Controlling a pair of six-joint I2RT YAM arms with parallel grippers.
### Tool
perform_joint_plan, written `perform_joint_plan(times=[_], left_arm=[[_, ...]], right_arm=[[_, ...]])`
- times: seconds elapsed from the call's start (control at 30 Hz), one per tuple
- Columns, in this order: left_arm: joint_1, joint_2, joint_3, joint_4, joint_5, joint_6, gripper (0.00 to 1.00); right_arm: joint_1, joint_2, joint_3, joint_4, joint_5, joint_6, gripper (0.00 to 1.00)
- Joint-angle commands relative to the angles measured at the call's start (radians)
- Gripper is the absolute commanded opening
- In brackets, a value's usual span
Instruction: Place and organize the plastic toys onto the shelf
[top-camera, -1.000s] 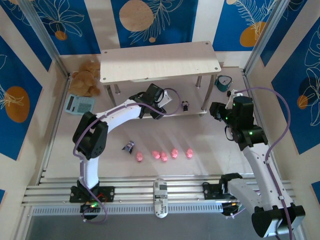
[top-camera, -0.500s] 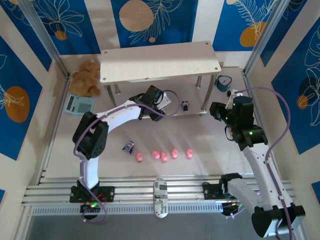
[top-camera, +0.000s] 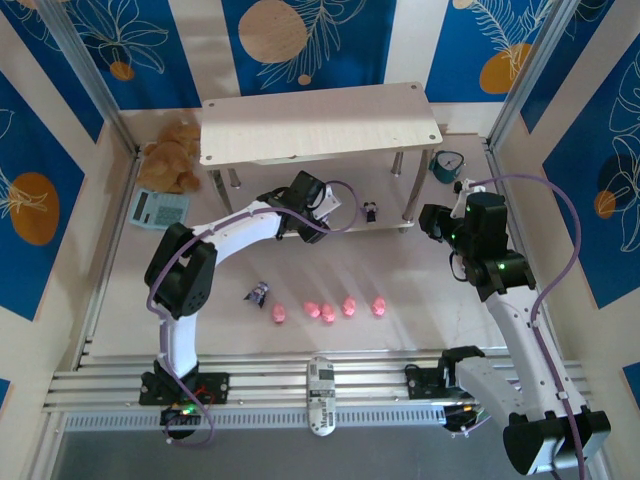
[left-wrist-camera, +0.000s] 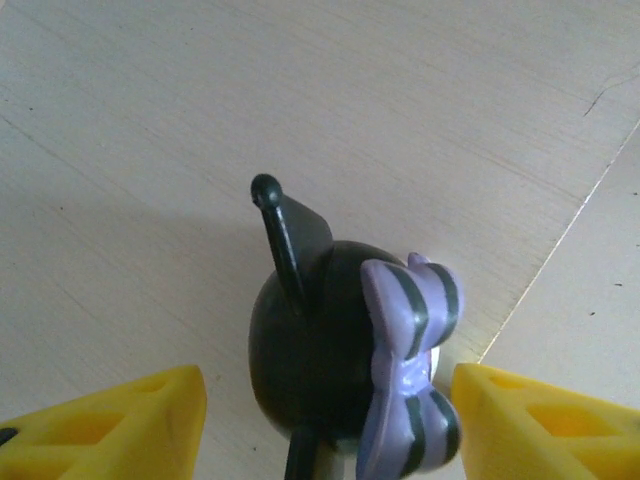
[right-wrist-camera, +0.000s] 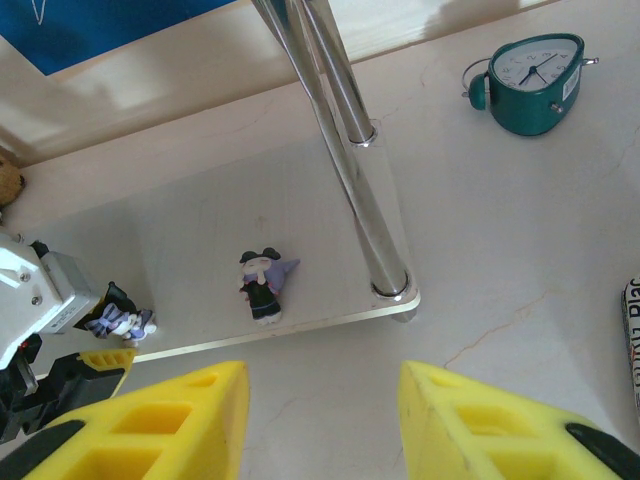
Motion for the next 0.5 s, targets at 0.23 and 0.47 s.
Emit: perform_joint_plan(times=[0.23, 0.47], left_arm=[[0.042, 0.018, -0.015, -0.007, -0.068, 0.038, 0.66], [0.049, 0.021, -0.010, -0.010, -0.084, 0.046, 0.66]], right_arm=[[-0.002, -0.007, -0.011, -0.004, -0.005, -0.002, 0.44], [-0.001, -0.006, -0.009, -0.003, -0.007, -0.002, 0.44]])
